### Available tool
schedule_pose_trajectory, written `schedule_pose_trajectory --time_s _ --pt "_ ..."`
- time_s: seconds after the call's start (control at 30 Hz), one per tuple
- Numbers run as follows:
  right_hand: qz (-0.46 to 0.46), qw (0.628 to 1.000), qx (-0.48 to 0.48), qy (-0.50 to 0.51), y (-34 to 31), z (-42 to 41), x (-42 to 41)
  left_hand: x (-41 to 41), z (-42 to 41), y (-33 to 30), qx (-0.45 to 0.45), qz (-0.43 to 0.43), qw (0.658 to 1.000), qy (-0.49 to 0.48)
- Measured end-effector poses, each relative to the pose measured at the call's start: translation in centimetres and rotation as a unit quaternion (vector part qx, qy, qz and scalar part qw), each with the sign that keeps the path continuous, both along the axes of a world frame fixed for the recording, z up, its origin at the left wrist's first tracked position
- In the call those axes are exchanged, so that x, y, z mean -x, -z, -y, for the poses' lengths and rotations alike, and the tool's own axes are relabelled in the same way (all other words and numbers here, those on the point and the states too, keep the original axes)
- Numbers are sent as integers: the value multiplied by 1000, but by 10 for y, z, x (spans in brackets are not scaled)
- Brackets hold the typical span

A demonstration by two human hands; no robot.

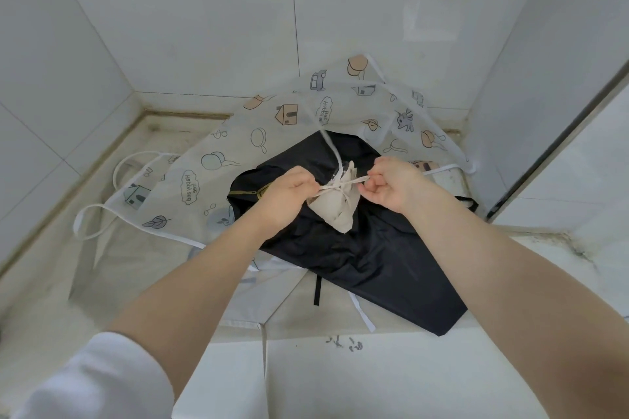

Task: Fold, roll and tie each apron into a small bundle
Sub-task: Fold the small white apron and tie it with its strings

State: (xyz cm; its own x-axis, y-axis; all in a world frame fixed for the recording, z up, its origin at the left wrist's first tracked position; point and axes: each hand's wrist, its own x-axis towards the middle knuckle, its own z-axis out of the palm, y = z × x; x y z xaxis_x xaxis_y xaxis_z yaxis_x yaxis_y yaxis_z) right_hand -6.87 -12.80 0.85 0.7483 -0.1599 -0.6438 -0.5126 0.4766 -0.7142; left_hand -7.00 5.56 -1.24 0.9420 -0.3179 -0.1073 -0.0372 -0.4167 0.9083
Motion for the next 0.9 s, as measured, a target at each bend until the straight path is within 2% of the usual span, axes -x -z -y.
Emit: schedule_pose_trajectory --time_s 0.17,0.23,0.3,0.37,0.4,0.47,0.53,0.57,0.63,0.67,0.73,0.77,0.83,0.9 --pt "0 999 14 47 4 -3 -3 11 13 -6 39 -15 999 1" --pt "0 998 25 49 5 1 -4 9 10 -5 -2 -2 1000 9" --pt "0 998 9 56 9 2 -1 2 4 -4 -87 30 996 15" --pt "26 998 37 43 14 1 3 -3 1 -4 -148 53 988 6" --pt "41 996 67 36 14 0 5 -4 0 -5 -130 38 991 -15" --pt "80 994 65 41 12 -4 8 -6 0 -9 32 -74 992 -100" --pt "112 989 -65 72 7 -10 8 -9 -3 -12 235 -185 943 -148" --pt "123 976 -150 103 4 -14 6 -10 -4 -14 304 -220 914 -150" --pt "135 939 -268 170 -3 -20 3 -10 -3 -19 393 -264 870 -134" --pt "132 927 -293 194 -7 -23 1 -10 -1 -23 419 -277 855 -128" --pt "112 926 -294 210 -13 -26 -3 -10 4 -30 422 -296 845 -145" --pt "98 939 -263 199 -15 -27 -3 -9 5 -32 398 -297 852 -165" --pt "83 969 -173 157 -16 -25 -4 -6 6 -32 311 -278 889 -189" --pt "86 983 -103 122 -20 -20 -3 -3 6 -30 252 -250 915 -190"
